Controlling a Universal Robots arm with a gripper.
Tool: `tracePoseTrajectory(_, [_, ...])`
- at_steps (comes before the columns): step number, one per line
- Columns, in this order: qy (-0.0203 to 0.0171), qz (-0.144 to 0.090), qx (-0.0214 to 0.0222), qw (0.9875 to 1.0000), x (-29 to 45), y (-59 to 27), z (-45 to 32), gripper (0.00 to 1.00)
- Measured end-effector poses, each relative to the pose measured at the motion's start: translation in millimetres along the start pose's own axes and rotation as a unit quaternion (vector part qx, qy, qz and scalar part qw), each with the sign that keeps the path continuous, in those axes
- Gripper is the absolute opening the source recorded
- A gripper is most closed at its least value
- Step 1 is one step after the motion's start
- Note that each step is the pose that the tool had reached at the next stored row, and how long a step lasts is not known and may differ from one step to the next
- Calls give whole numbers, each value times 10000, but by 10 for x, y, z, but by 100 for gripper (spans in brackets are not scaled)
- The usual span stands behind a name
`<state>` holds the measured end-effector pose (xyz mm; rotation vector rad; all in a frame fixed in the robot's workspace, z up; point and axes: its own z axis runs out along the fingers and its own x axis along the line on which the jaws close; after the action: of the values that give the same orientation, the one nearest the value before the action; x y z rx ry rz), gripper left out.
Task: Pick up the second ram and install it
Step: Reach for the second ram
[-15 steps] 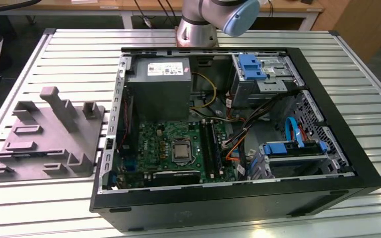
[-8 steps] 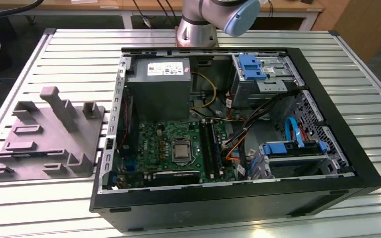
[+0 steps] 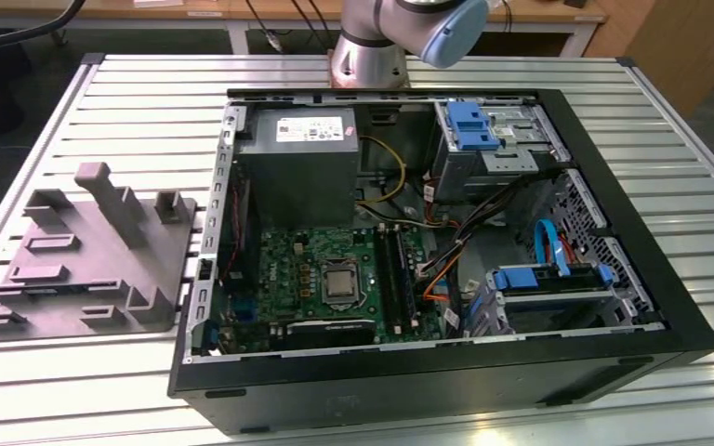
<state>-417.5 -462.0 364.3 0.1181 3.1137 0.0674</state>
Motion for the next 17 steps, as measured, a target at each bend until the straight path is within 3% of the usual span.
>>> tracePoseTrajectory(17, [0, 0, 1, 10000, -16, -240, 86, 10])
